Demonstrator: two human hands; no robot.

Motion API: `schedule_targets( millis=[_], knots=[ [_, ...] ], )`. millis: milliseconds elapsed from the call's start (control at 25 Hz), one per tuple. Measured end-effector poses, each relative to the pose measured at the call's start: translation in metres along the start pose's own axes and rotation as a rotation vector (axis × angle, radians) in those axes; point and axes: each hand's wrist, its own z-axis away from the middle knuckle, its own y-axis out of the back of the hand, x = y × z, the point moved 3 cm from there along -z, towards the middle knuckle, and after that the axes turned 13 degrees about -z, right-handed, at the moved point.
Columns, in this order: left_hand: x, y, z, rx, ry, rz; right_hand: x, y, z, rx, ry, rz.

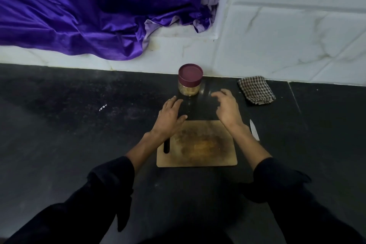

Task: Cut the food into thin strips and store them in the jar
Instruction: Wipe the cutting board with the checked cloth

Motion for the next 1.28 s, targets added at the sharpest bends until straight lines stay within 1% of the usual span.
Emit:
schedule_targets(
  millis=[160, 320, 440, 640, 760, 880, 1000, 1120, 1200, 1280],
  knots=[
    [0.037, -0.007, 0.006, -0.047, -0.042, -0.044, 0.037, 0.023, 0.025, -0.004, -0.019, -0.022],
    [0.080, -0.021, -0.015, -0.088, -0.097, -0.098, 0.068, 0.059, 0.027, -0.034, -0.035, 0.018],
    [0.115, -0.038, -0.042, -0.098, -0.129, -0.125, 0.100, 0.084, 0.017, -0.041, -0.071, 0.014],
    [0.158, -0.061, -0.094, -0.126, -0.123, -0.208, 0.144, 0.119, -0.020, -0.047, -0.105, 0.037],
    [0.171, -0.071, -0.121, -0.150, -0.117, -0.255, 0.166, 0.129, -0.051, -0.012, -0.155, 0.044],
    [0.176, -0.078, -0.142, -0.170, -0.121, -0.299, 0.184, 0.128, -0.083, 0.027, -0.252, 0.072],
    [0.178, -0.087, -0.161, -0.198, -0.133, -0.330, 0.193, 0.122, -0.109, 0.030, -0.352, 0.067],
    [0.177, -0.093, -0.172, -0.215, -0.149, -0.345, 0.198, 0.114, -0.123, 0.066, -0.390, 0.086],
    [0.175, -0.097, -0.176, -0.221, -0.144, -0.336, 0.200, 0.110, -0.130, 0.090, -0.424, 0.056],
    [0.175, -0.099, -0.176, -0.225, -0.146, -0.336, 0.199, 0.113, -0.136, 0.109, -0.491, -0.032]
  ],
)
